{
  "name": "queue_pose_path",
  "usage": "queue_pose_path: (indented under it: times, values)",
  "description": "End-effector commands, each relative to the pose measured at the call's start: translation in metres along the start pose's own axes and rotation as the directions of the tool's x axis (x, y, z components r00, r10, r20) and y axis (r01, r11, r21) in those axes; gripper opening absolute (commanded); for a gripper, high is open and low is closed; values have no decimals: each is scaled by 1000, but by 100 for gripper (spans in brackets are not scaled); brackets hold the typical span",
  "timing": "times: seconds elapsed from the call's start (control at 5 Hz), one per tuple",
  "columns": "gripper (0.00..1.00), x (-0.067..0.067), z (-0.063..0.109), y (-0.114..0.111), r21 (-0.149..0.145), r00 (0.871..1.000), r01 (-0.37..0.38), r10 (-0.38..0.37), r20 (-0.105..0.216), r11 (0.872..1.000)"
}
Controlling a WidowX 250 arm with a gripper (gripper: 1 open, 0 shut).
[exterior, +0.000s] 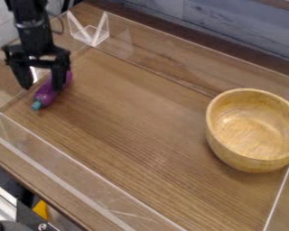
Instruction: Put the purple eggplant in the brown bowl
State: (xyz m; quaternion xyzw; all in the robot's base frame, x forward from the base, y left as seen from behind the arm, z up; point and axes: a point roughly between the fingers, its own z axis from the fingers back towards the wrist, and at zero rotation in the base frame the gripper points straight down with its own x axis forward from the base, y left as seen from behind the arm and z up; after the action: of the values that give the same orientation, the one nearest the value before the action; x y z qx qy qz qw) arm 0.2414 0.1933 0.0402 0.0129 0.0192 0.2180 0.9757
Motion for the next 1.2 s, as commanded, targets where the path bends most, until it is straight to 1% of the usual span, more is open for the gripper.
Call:
queue_pose_path:
  times: [0.0, 0.2, 0.4, 0.6, 0.8, 1.0]
  values:
    - [100, 17, 7, 3, 20, 998, -25, 24, 63, 999]
    - [100, 25, 0, 1, 23, 997, -48, 46, 64, 999]
    - [0, 31, -6, 9, 29, 998, -13, 11, 67, 1000]
    - [0, 31, -9, 12, 32, 997, 27, -29, 69, 999]
    - [100, 32, -5, 11, 35, 995, 69, -71, 69, 997]
    - [100, 32, 1, 11, 36, 992, 104, -107, 67, 994]
